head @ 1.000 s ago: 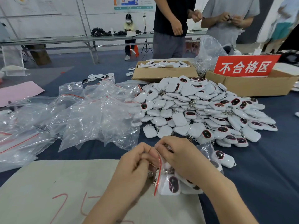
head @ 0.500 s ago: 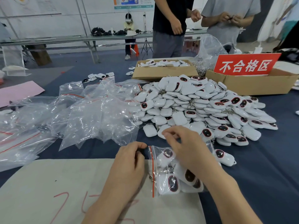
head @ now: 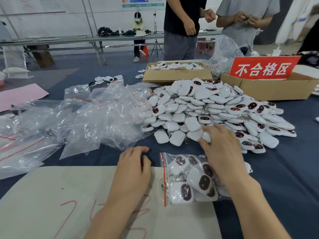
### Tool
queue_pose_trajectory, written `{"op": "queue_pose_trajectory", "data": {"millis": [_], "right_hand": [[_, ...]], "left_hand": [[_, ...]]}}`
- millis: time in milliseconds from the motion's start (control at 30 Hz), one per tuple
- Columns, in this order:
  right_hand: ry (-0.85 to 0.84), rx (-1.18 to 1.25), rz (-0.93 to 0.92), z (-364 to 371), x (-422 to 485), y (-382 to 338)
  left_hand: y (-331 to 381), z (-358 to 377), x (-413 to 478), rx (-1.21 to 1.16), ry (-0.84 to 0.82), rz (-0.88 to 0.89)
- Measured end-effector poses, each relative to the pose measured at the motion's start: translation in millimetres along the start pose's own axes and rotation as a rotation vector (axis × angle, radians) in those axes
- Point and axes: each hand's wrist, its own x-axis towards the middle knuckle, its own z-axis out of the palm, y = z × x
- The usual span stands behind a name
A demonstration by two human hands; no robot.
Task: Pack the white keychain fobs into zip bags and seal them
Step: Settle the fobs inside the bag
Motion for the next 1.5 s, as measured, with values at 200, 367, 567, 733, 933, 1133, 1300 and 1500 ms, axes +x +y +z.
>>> {"op": "queue_pose_trajectory", "data": {"millis": [200, 367, 567, 733, 933, 1133, 1300, 1500], "right_hand": [[-0.04, -0.046, -0.021, 1, 2, 1], [0.046, 0.458, 0.011, -12, 2, -2], [-0.037, 1.571, 0.095, -44, 7, -8], [-0.071, 1.621, 0.221, -42, 7, -7], [-0.219, 1.604, 0.187, -35, 0, -24], [-0.102, 1.629, 0.206, -35, 1, -22], [0.067, 1.742, 0.319, -35, 8, -7], [0.034, 1.79, 0.44, -28, 14, 1]], "left_hand": [[-1, 1, 0, -0.005, 0.001, 0.003], [-1, 1, 0, -0.033, 0.01, 0.0], [3, 0, -1, -0.27, 0.101, -0.02], [0, 2, -1, -0.353, 0.155, 0.008], [6, -1, -2, -0.43, 0.172, 0.057], [6, -1, -2, -0.456, 0.145, 0.071], [4, 1, -2, -0.434, 0.116, 0.071], [1, 7, -5, -0.348, -0.021, 0.047]]}}
